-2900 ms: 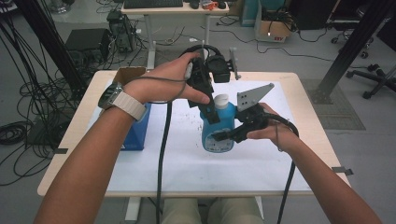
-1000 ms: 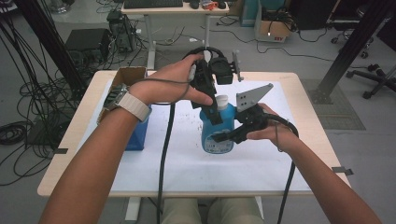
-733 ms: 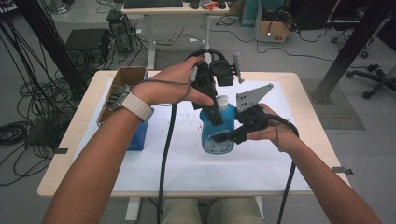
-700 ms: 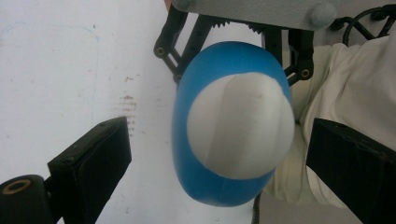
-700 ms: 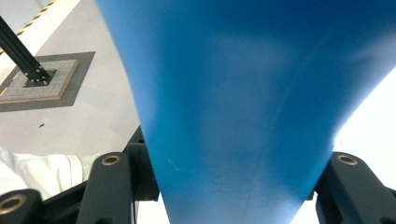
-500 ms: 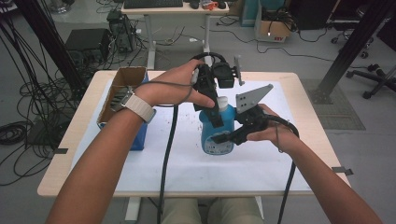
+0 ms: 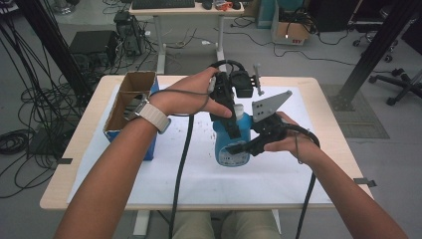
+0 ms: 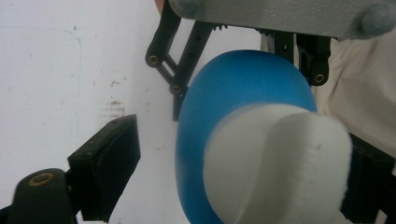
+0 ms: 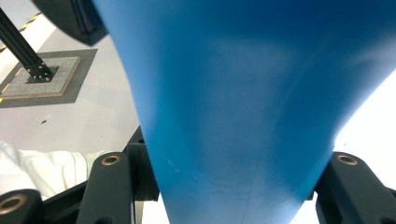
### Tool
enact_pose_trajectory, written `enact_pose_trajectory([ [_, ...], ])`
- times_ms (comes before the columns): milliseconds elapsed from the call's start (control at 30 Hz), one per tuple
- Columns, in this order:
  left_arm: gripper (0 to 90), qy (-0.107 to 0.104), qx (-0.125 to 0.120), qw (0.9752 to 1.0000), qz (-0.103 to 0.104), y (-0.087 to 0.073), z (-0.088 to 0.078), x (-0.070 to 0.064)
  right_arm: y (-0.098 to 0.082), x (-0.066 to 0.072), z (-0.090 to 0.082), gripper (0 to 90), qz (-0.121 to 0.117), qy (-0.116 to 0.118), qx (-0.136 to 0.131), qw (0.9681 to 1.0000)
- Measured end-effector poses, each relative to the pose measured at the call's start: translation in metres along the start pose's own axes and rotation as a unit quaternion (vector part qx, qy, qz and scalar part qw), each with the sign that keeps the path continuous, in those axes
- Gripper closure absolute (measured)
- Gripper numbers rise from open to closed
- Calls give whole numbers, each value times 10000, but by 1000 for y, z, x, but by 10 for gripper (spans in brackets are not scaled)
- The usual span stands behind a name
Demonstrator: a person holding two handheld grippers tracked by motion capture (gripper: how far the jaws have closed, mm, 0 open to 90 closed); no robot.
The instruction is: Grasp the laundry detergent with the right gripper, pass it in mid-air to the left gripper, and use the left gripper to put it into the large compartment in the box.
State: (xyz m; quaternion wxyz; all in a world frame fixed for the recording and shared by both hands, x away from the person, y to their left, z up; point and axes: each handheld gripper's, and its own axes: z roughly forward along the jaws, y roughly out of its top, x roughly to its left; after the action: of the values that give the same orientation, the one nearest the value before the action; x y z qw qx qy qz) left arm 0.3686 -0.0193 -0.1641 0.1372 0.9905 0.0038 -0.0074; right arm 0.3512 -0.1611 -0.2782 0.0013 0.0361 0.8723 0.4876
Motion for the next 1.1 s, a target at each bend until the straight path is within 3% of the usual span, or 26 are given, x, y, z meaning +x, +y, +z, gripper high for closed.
enact_pose_trajectory([
  [100,189,-32,15,9999,130,1,1,1,-1,0,0,433,12,-1,18,10000],
  [267,237,-79,38,9998,174,0,3,1,-1,0,1,433,21,11,24,10000],
  [500,369,-286,-26,9996,48,-2,5,-2,-3,0,3,433,49,2,63,10000],
  [533,369,-247,-9,9995,217,-2,5,1,-3,-1,3,433,36,0,66,10000],
  [633,370,-238,-37,9996,142,-3,6,1,-3,-1,3,433,54,0,72,10000],
  [767,373,-197,17,9995,226,-2,6,0,-4,-1,4,433,41,-17,90,9999],
  [1100,375,-135,58,9997,210,0,6,-3,-3,0,2,433,44,-84,138,9999],
])
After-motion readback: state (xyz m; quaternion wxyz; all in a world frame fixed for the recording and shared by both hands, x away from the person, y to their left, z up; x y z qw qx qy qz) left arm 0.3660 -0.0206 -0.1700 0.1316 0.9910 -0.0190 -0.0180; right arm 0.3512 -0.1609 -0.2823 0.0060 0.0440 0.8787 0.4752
